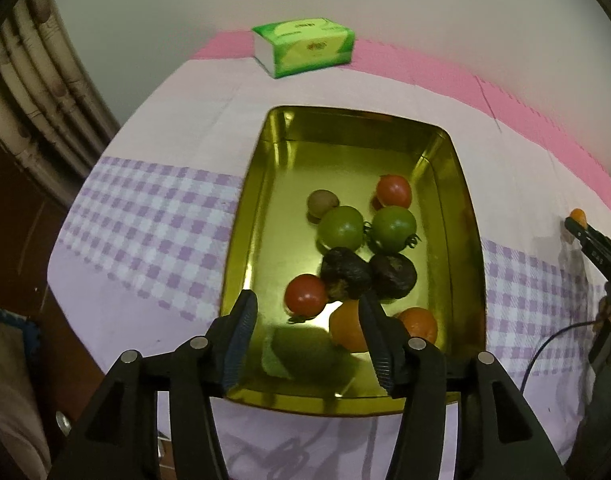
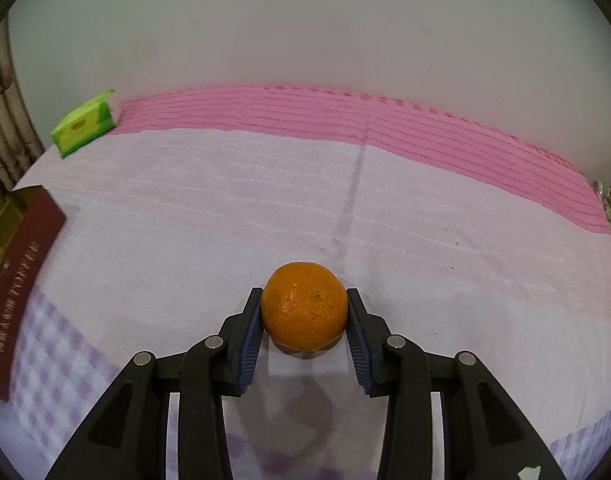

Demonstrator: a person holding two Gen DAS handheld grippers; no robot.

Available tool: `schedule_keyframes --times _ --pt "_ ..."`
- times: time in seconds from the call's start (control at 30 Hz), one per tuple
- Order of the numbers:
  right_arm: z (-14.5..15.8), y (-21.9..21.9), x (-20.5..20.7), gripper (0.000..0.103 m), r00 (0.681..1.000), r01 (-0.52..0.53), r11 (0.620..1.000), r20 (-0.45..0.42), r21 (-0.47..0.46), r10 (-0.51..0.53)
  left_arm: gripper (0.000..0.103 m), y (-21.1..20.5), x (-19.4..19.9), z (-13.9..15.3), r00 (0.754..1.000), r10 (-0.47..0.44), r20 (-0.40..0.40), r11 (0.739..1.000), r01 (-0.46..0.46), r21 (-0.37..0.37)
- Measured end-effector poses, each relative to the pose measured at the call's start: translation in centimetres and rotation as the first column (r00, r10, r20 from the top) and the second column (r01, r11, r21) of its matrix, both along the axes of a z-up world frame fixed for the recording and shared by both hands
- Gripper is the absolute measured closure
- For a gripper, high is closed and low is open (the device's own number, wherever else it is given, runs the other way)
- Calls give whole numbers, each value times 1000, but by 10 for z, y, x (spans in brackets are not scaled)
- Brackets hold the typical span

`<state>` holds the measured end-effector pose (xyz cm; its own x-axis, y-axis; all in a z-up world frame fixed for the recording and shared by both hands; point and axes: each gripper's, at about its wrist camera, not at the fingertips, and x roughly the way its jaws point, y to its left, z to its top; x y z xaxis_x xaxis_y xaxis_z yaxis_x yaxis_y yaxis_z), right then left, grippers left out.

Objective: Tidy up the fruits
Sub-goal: 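Lower the dark purple tomato into the tin and open the left gripper, then carry the orange mandarin into the tin and open the right gripper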

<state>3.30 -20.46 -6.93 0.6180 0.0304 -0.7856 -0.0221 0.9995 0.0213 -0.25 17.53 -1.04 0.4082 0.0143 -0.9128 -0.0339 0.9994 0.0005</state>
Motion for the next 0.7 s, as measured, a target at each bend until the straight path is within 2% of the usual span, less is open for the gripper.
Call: schedule_keyframes --times 0.17,0.33,0.47,0.57,0.7 --pt "38 50 -11 67 991 -130 989 45 75 127 45 8 -7 3 999 27 18 1000 -27 5" --pt "63 122 -25 67 953 -301 944 72 133 294 40 20 -16 10 997 62 38 998 -63 19" --pt "64 184 -36 67 905 -425 890 55 164 422 40 30 -24 15 994 94 46 995 -96 27" --pt "60 221 -45 67 874 -484 861 37 155 485 40 38 -32 17 992 119 46 992 -120 24" --pt "50 252 -48 67 850 -523 841 11 135 527 40 44 -43 17 989 138 44 989 -139 39"
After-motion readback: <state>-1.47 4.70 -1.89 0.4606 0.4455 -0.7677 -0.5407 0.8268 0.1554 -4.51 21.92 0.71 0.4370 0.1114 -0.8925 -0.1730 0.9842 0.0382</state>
